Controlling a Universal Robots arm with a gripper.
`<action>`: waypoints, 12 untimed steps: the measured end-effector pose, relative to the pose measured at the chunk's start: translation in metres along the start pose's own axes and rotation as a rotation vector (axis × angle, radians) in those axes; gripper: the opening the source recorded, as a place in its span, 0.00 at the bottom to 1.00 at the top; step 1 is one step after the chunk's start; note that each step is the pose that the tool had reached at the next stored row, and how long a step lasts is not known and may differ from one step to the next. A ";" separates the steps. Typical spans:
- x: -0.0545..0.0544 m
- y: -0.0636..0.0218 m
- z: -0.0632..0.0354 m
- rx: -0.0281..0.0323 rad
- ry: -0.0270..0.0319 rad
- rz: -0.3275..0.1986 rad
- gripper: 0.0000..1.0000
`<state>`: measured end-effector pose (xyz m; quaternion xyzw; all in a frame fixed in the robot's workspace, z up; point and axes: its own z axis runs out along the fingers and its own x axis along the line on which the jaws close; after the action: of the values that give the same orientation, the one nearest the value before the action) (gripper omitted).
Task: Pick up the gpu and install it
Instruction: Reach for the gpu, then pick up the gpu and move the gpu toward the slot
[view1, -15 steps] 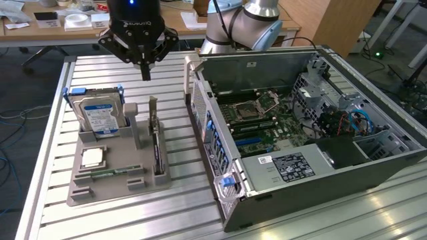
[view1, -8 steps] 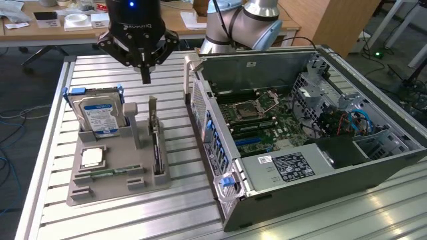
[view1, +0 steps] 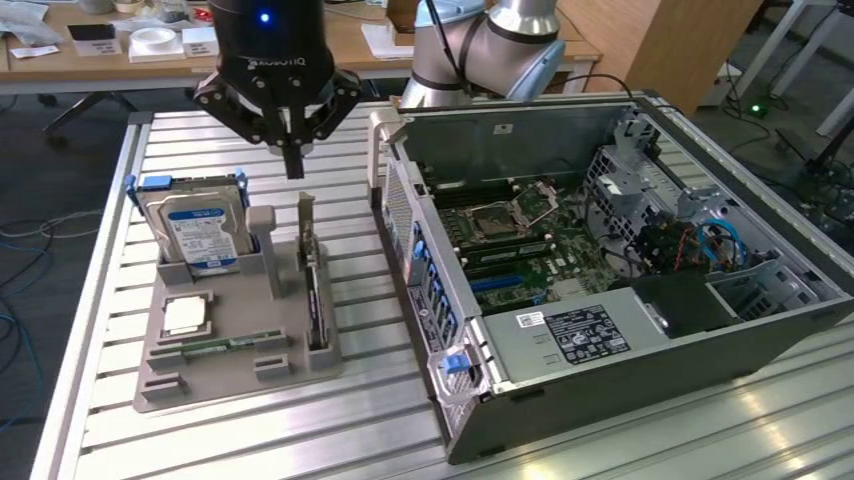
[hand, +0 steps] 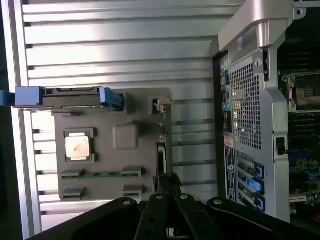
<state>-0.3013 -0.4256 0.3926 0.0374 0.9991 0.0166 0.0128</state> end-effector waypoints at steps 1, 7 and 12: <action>0.000 -0.0019 -0.0001 0.0005 0.0000 0.000 0.11; 0.000 -0.0119 -0.0004 0.0026 -0.0002 0.000 0.11; 0.000 -0.0133 -0.0004 0.0031 -0.0003 0.000 0.11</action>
<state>-0.3019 -0.4389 0.3926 0.0373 0.9991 0.0151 0.0129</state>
